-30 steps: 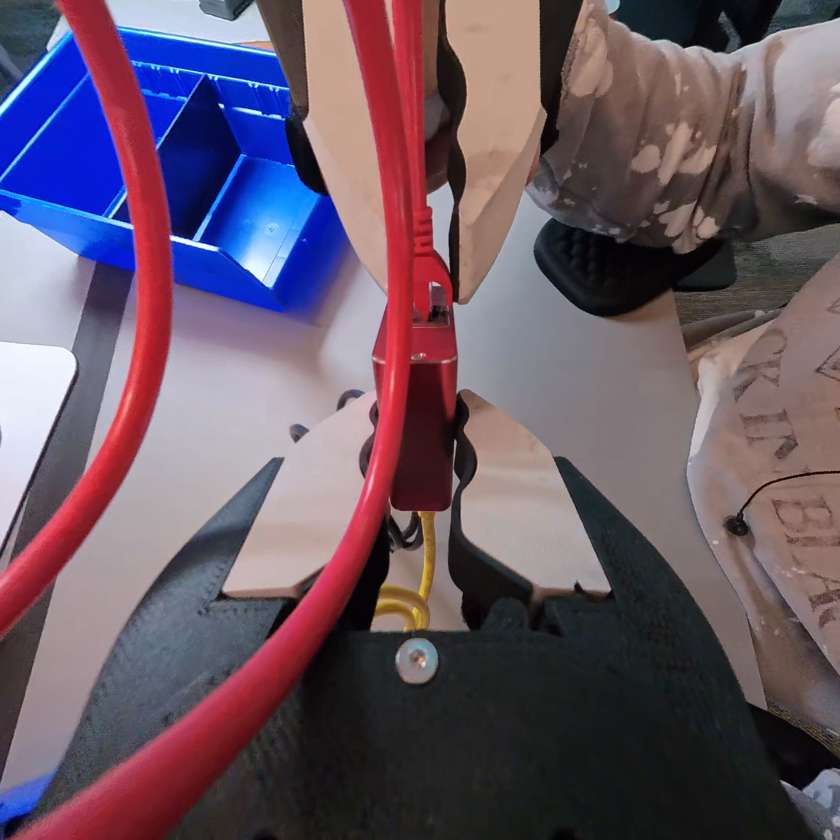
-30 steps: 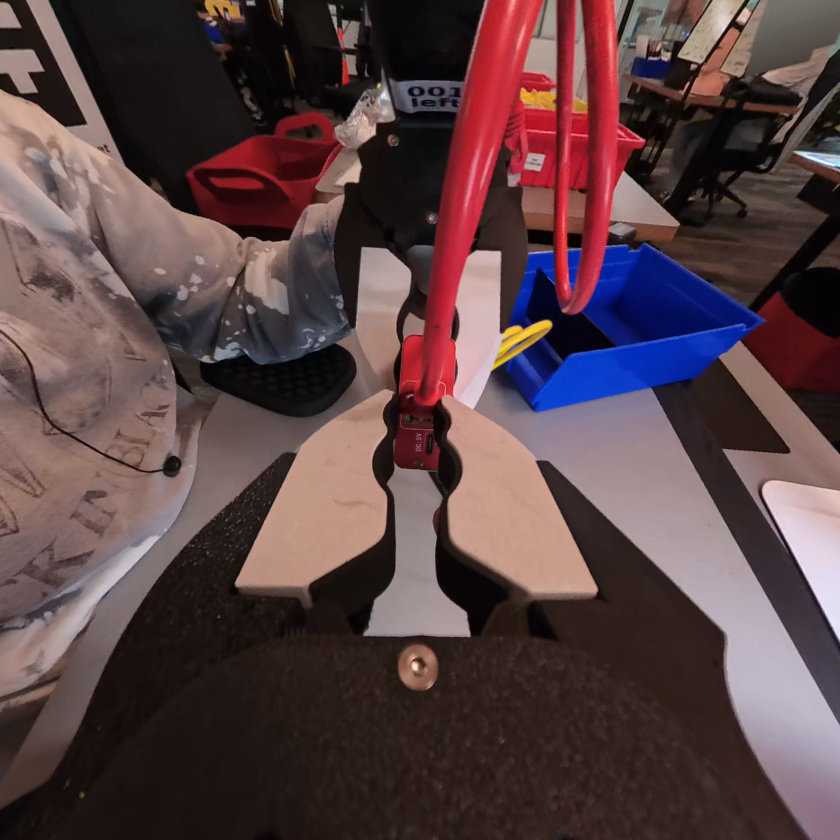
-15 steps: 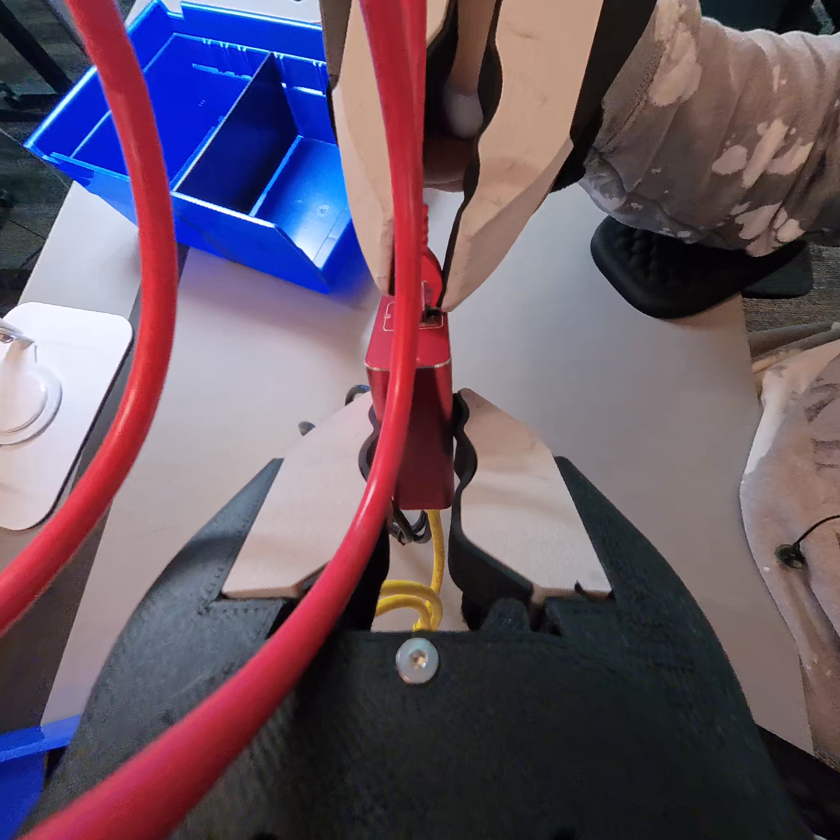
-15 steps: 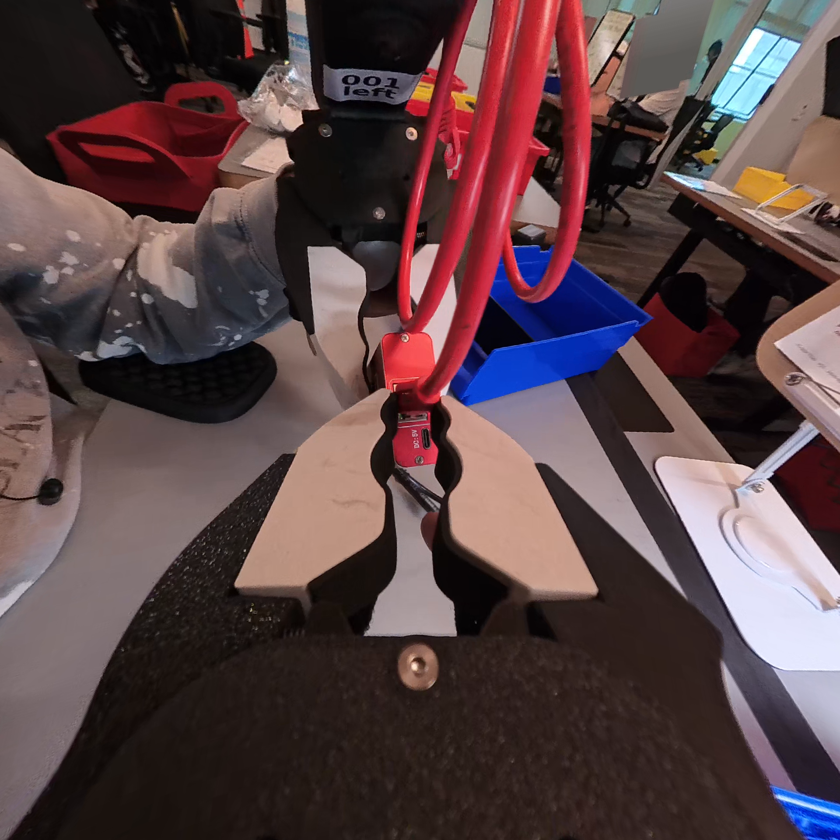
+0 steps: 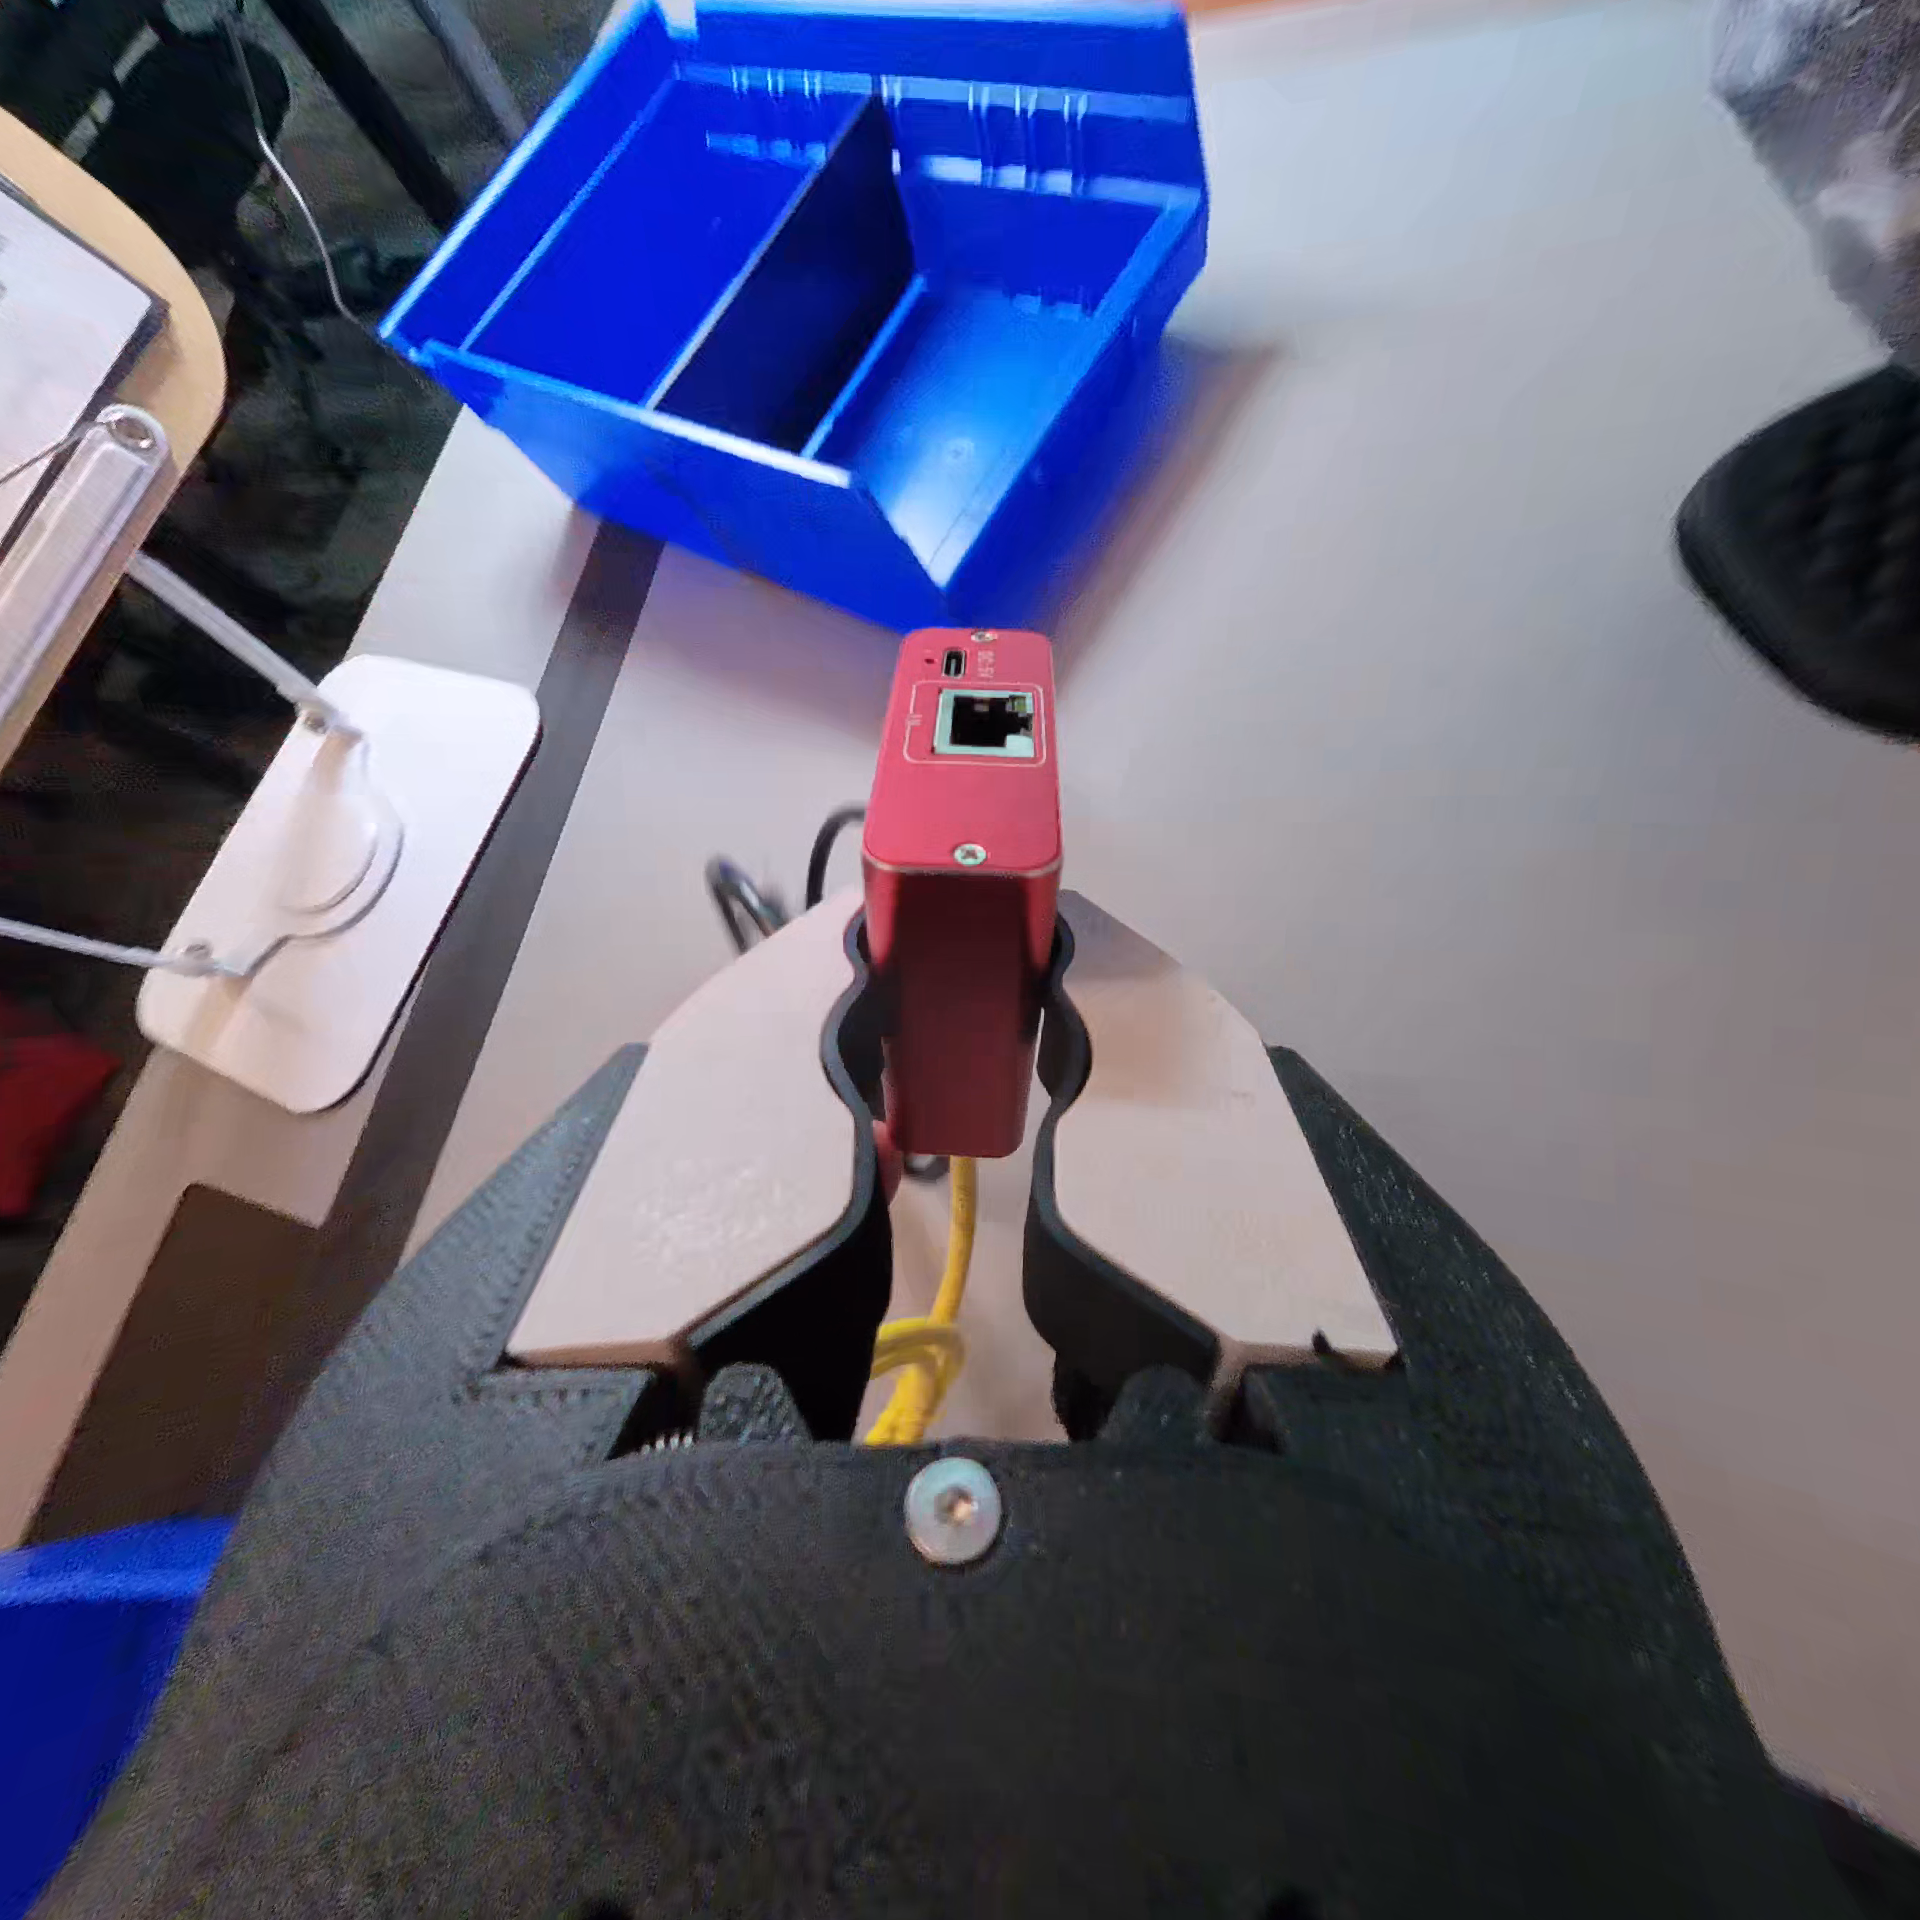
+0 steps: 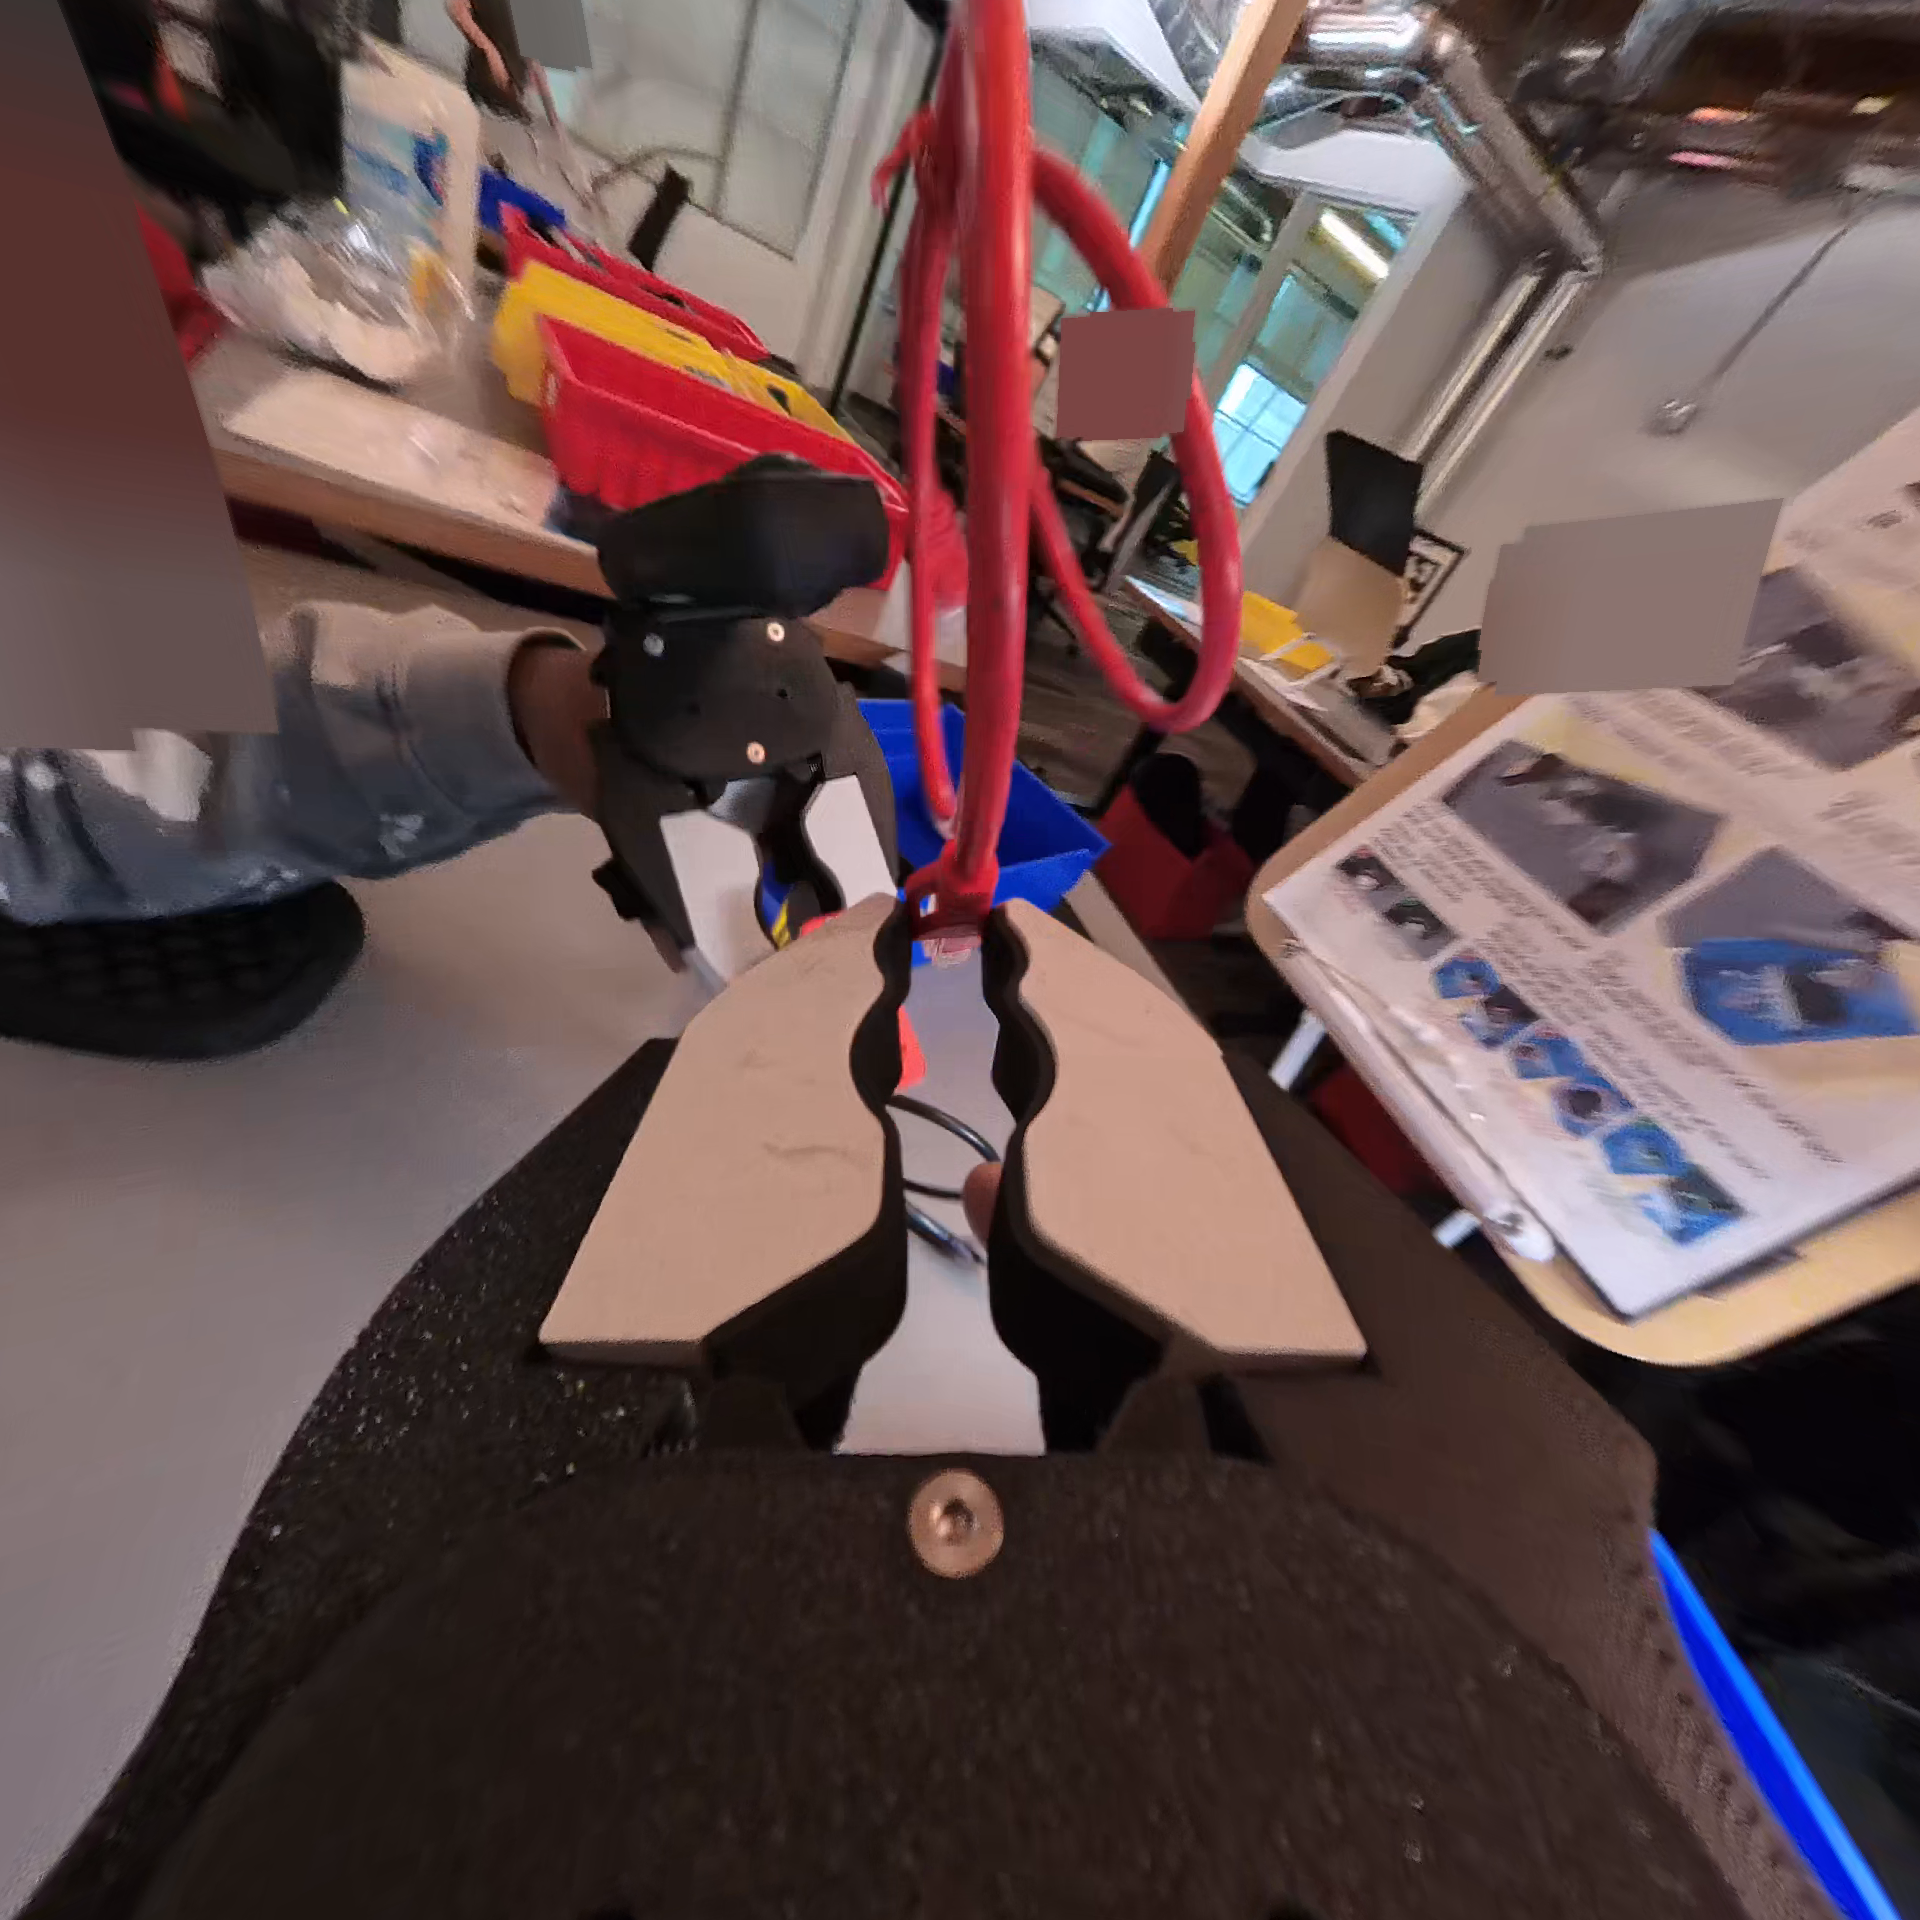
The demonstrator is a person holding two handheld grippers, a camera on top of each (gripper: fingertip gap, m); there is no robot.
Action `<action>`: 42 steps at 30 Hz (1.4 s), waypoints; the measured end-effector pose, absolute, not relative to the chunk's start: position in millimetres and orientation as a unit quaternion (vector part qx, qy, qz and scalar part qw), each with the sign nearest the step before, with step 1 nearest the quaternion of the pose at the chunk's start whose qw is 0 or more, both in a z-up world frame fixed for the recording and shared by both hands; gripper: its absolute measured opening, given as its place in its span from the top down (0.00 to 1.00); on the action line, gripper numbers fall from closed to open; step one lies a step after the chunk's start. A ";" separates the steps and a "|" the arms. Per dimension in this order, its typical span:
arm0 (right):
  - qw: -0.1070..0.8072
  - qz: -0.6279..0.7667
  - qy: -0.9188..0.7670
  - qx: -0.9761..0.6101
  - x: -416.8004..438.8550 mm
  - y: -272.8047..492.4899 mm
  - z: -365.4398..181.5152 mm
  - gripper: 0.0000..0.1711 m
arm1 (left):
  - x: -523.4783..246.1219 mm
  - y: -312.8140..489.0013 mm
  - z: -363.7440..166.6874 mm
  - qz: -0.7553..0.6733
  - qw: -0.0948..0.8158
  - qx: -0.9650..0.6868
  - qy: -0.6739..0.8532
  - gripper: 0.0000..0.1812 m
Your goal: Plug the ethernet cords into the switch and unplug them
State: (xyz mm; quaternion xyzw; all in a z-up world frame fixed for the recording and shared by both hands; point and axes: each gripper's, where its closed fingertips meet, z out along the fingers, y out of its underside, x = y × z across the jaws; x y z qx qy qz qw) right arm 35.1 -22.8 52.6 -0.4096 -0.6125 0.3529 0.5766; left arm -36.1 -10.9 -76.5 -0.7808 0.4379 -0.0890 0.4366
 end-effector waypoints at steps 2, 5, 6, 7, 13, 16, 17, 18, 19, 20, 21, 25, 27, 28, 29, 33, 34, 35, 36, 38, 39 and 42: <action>0.587 0.343 -0.604 -0.415 52.5 -20.7 62.3 0.92 | -25.2 -13.7 -60.9 -0.143 0.460 -0.766 0.426 0.85; 0.592 0.386 -0.559 -0.434 73.2 -3.7 79.4 0.92 | -21.9 -17.1 -54.7 -0.167 0.466 -0.759 0.423 0.85; 0.597 0.386 -0.545 -0.443 78.2 5.6 80.2 0.92 | -23.5 -17.4 -54.4 -0.163 0.468 -0.758 0.424 0.85; 0.599 0.384 -0.538 -0.452 82.2 13.4 79.0 0.92 | -25.2 -17.3 -52.6 -0.160 0.471 -0.758 0.421 0.85; 0.621 0.338 -0.492 -0.508 107.9 52.4 76.6 0.92 | -26.0 -25.8 -26.1 -0.163 0.508 -0.738 0.412 0.85; 0.629 0.302 -0.465 -0.545 120.8 75.1 70.5 0.92 | -28.3 -31.7 -11.8 -0.164 0.528 -0.725 0.411 0.85; 0.632 0.285 -0.457 -0.557 124.7 83.4 66.9 0.92 | -29.7 -33.6 -7.4 -0.166 0.534 -0.721 0.409 0.85; 0.633 0.265 -0.449 -0.572 128.5 92.8 62.2 0.92 | -31.2 -35.4 -3.5 -0.167 0.539 -0.718 0.408 0.85; 0.634 0.243 -0.443 -0.586 132.2 101.8 56.9 0.92 | -33.3 -36.8 0.1 -0.167 0.544 -0.716 0.406 0.85; 0.633 0.226 -0.436 -0.598 135.6 109.8 52.0 0.92 | -35.6 -37.7 3.6 -0.164 0.549 -0.713 0.404 0.85; 0.631 0.214 -0.429 -0.610 139.0 117.4 47.2 0.92 | -38.2 -38.5 7.0 -0.160 0.554 -0.711 0.402 0.85; 0.621 0.187 -0.397 -0.650 155.6 145.2 28.9 0.92 | -47.1 -43.8 22.6 -0.147 0.580 -0.697 0.395 0.85; 0.616 0.159 -0.375 -0.674 171.1 161.5 18.8 0.92 | -50.9 -48.6 32.3 -0.147 0.593 -0.688 0.391 0.85; 0.612 0.135 -0.370 -0.686 180.4 169.0 13.0 0.92 | -53.0 -51.1 37.1 -0.147 0.600 -0.683 0.389 0.85; 0.608 0.110 -0.366 -0.696 189.8 175.0 8.0 0.92 | -54.9 -53.7 41.7 -0.147 0.607 -0.678 0.387 0.85; 0.569 -0.006 -0.372 -0.733 223.7 189.6 -11.8 0.92 | -60.7 -60.0 53.1 -0.148 0.623 -0.667 0.381 0.85; 0.552 -0.029 -0.379 -0.742 229.9 191.5 -18.5 0.92 | -61.4 -60.2 53.8 -0.148 0.624 -0.666 0.380 0.85; 0.534 -0.046 -0.385 -0.751 234.3 192.7 -26.1 0.92 | -61.9 -60.1 53.9 -0.147 0.625 -0.666 0.380 0.85; 0.515 -0.058 -0.392 -0.760 237.4 193.8 -34.1 0.92 | -61.9 -59.8 53.3 -0.146 0.624 -0.667 0.380 0.85; 0.475 -0.072 -0.411 -0.775 237.5 194.1 -52.6 0.92 | -60.3 -59.6 51.2 -0.146 0.620 -0.670 0.382 0.85; 0.456 -0.080 -0.422 -0.780 235.4 194.2 -61.9 0.92 | -58.9 -59.9 50.2 -0.148 0.617 -0.671 0.384 0.85; 0.423 -0.091 -0.447 -0.783 221.7 197.3 -84.2 0.92 | -54.0 -61.0 49.2 -0.150 0.615 -0.669 0.389 0.85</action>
